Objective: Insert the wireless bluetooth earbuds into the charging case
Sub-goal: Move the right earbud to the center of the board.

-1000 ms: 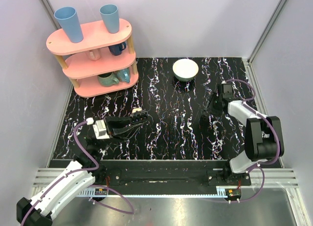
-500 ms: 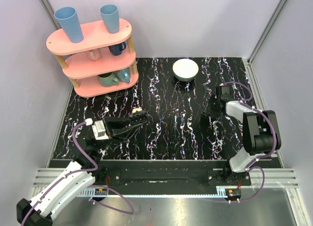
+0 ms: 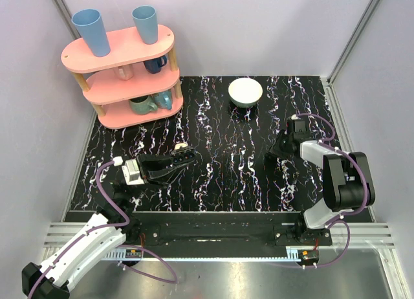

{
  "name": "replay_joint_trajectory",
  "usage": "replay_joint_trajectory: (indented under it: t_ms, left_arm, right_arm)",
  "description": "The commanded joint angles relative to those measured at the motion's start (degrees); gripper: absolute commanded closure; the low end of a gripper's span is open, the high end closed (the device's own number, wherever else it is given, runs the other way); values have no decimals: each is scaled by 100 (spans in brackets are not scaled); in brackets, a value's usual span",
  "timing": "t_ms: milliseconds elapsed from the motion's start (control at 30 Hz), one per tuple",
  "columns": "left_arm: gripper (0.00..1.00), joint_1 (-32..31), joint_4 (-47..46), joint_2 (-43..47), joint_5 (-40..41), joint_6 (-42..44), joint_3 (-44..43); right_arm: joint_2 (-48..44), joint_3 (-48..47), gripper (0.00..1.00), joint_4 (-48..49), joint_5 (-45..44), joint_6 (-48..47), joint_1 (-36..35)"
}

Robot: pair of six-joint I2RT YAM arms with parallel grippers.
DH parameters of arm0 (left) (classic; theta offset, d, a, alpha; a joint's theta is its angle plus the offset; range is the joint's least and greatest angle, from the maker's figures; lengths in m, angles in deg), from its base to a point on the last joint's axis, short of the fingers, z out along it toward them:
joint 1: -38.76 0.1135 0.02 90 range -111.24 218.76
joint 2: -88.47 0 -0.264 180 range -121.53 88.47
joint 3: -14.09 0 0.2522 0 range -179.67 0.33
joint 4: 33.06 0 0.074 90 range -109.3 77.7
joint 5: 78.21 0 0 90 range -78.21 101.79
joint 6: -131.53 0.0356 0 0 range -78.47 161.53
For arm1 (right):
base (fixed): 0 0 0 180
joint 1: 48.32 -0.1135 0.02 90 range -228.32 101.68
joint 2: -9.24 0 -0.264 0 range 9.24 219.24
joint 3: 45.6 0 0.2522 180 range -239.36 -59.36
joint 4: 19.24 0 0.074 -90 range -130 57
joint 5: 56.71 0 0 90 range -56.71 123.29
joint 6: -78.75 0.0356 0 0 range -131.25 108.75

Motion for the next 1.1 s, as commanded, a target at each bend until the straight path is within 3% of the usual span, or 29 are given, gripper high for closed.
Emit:
replay_joint_trajectory:
  t_ms: [0,400,667,933,1067]
  left_arm:
    - [100,-4,-166,-25,-12,25,-158]
    - [100,-13,-166,-16,-38,7,-149]
    - [100,-4,-157,-16,-30,7,-158]
    - [100,-13,-184,-42,-38,-19,-149]
    - [100,-13,-131,2,-4,-2,-158]
  right_arm:
    - [-212,268,66,-251,6,10,14]
    - [-186,259,67,-207,172,-113,5]
    - [-423,391,54,-93,260,-96,14]
    - [-326,356,56,13,366,-140,14]
    - [-782,505,53,144,-29,45,14]
